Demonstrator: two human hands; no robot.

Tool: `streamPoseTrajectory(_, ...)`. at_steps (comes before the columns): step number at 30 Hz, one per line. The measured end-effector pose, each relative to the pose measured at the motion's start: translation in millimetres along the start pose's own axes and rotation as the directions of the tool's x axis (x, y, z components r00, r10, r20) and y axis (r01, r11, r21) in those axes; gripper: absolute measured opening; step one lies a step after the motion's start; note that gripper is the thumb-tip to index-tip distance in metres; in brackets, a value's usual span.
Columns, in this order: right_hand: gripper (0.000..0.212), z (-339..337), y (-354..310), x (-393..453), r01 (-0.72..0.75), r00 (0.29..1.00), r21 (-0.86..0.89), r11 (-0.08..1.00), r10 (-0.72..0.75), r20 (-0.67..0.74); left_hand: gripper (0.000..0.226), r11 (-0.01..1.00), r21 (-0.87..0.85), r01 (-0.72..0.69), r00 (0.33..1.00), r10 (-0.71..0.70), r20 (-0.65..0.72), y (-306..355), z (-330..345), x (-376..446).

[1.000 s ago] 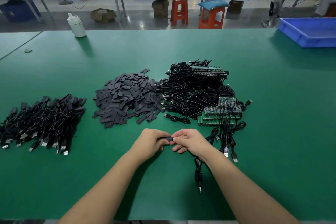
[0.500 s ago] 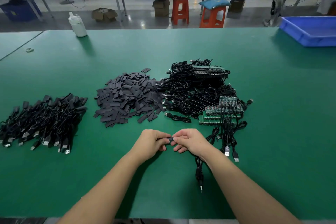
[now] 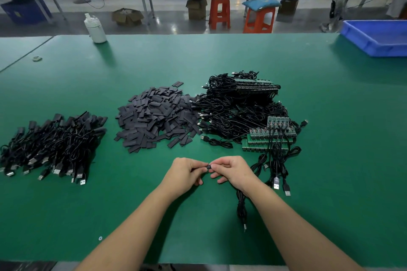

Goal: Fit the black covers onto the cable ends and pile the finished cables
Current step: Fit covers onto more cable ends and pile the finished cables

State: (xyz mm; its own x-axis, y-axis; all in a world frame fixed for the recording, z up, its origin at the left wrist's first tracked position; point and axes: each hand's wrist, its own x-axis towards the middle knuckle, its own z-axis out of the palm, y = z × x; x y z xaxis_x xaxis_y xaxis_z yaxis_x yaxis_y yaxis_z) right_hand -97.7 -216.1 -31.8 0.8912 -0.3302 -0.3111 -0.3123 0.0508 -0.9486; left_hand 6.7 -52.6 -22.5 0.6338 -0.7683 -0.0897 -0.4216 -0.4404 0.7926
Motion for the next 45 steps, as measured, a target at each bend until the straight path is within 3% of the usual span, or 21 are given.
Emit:
streamPoseTrajectory(14, 0.01, -0.1, 1.2, 0.0, 0.01, 1.0, 0.044, 0.999, -0.01, -0.007, 0.024, 0.996, -0.089, 0.031, 0.999, -0.032, -0.011, 0.6, 3.5, 0.0)
streamPoseTrajectory(20, 0.013, -1.7, 4.4, 1.3, 0.003, 1.0, 0.03, 1.0, -0.003, -0.003, 0.023, 0.998, 0.006, 0.055, 0.995, -0.055, 0.085, 4.8, 0.4, 6.4)
streamPoseTrajectory(30, 0.016, -1.0, 11.2, 2.6, 0.027, 0.999, -0.004, 1.0, -0.028, -0.037, 0.02, 0.987, 0.162, 0.01, 0.992, -0.029, 0.119, 16.0, -0.8, 9.9)
streamPoseTrajectory(40, 0.017, -2.7, 10.2, 1.2, 0.038, 0.999, -0.025, 0.999, -0.038, -0.005, 0.008, 0.996, 0.025, 0.09, 0.971, -0.093, 0.218, 13.5, -4.5, 6.6)
streamPoseTrajectory(45, 0.013, -3.1, 7.4, 0.8, 0.029, 0.999, -0.025, 0.999, -0.028, 0.029, 0.006, 0.992, -0.066, 0.112, 0.977, -0.098, 0.189, 11.9, -4.6, 7.7)
